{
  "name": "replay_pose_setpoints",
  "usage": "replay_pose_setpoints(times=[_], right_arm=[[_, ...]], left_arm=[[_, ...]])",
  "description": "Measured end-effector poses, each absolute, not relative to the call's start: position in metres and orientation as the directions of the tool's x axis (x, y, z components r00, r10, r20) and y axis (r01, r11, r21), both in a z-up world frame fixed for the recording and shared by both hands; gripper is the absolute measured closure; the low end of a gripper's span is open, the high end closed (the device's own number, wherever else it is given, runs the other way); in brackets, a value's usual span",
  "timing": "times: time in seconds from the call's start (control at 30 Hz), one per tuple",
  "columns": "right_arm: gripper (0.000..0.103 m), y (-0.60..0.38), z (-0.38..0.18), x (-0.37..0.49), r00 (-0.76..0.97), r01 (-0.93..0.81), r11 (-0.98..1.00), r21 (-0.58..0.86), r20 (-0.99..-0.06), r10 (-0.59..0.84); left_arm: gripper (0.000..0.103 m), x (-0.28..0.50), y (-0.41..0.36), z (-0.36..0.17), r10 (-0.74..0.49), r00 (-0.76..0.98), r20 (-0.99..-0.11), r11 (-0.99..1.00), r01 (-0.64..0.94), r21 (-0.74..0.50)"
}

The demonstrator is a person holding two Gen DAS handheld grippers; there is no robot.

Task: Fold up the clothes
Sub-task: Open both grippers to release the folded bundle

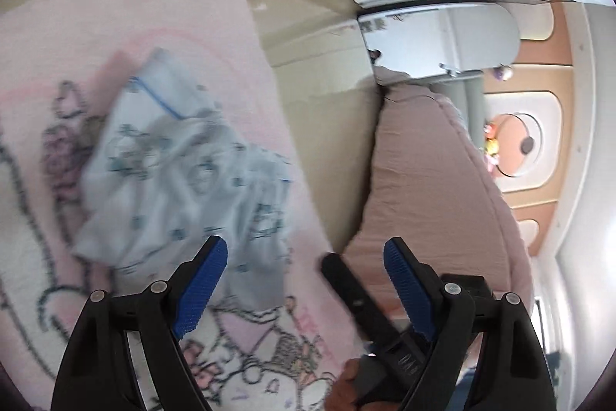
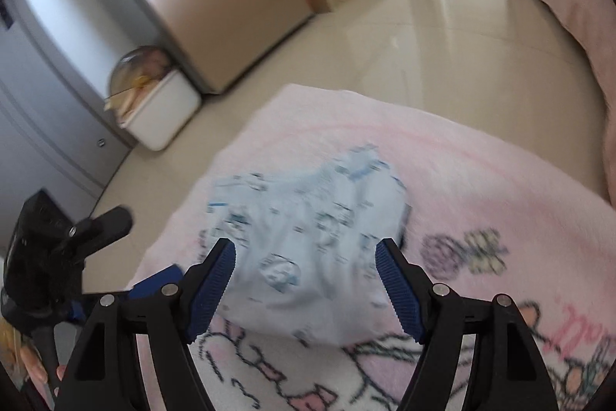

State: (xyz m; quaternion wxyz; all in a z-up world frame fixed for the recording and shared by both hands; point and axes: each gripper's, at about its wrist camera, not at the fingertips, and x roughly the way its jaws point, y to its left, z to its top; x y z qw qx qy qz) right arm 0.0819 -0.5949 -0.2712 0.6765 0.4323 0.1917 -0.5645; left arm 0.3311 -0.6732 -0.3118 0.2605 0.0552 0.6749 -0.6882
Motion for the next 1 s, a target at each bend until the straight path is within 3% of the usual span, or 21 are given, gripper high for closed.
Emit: replay_pose_setpoints(times=[0.23, 0.43, 0.47, 0.53, 0.67, 0.77, 0.93, 1.0], right_arm=[[0.034, -0.612, -0.282, 0.124, 0.309, 0.947, 0.109, 0.302, -0.764, -0.566], [0.041, -0.614, -0.288, 0.134, 0.307, 0.952, 0.182, 0.247, -0.782, -0.543], [0.045, -0.615, -0.29, 0.135, 0.31, 0.951, 0.19, 0.246, -0.785, -0.536], [0.07, -0.618, -0.295, 0.136, 0.303, 0.953, 0.171, 0.25, -0.802, -0.515], [0.073, -0.621, -0.305, 0.129, 0.286, 0.958, 0.122, 0.26, -0.825, -0.487], [0.073, -0.621, -0.309, 0.125, 0.244, 0.97, 0.11, 0.218, -0.838, -0.488], [0.073, -0.623, -0.316, 0.119, 0.251, 0.967, 0.091, 0.236, -0.846, -0.471], [0.073, -0.623, -0.319, 0.12, 0.227, 0.974, 0.091, 0.21, -0.852, -0.472]], left_arm=[[0.02, 0.304, -0.692, -0.333, -0.283, -0.869, -0.406, 0.123, 0.387, -0.914], [0.021, 0.297, -0.692, -0.335, -0.274, -0.846, -0.458, 0.114, 0.444, -0.889], [0.025, 0.296, -0.692, -0.336, -0.269, -0.837, -0.476, 0.121, 0.461, -0.879], [0.037, 0.293, -0.692, -0.338, -0.257, -0.827, -0.5, 0.125, 0.485, -0.866], [0.075, 0.283, -0.693, -0.33, -0.241, -0.742, -0.626, 0.079, 0.628, -0.774], [0.078, 0.266, -0.692, -0.313, -0.267, -0.61, -0.747, -0.065, 0.784, -0.617], [0.083, 0.227, -0.679, -0.286, -0.373, -0.409, -0.833, -0.318, 0.9, -0.299], [0.083, 0.226, -0.679, -0.286, -0.371, -0.418, -0.829, -0.318, 0.896, -0.31]])
